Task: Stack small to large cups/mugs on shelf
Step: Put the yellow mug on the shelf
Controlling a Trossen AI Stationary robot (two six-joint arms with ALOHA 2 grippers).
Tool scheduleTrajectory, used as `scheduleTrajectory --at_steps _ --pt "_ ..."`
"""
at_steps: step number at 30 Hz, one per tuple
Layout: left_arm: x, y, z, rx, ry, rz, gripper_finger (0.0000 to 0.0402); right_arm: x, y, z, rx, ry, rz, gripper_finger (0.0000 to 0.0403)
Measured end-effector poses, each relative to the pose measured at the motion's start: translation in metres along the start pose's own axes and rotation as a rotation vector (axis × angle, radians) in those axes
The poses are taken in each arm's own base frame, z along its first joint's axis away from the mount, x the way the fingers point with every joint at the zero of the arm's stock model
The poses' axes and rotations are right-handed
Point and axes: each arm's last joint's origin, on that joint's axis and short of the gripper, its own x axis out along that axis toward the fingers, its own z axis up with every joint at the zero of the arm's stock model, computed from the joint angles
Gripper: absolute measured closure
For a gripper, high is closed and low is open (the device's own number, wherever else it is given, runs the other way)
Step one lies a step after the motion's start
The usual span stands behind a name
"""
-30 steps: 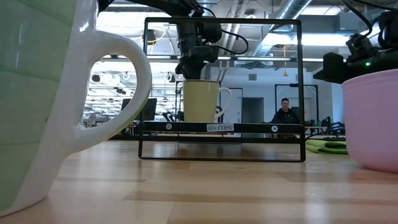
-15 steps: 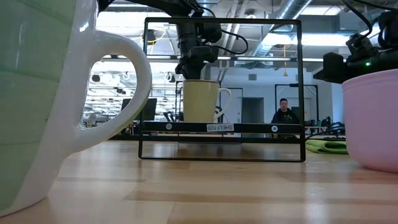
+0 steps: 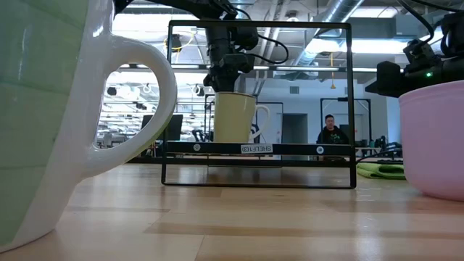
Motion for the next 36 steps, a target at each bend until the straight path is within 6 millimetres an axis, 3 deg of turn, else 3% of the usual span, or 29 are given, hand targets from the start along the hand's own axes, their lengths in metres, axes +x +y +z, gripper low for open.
scheduleTrajectory --at_steps 36 --pt "-0.0002 0.0006 0.0061 0.029 -0.063 0.006 0.0248 0.0 0.0 0.0 0.0 0.0 0.0 0.0135"
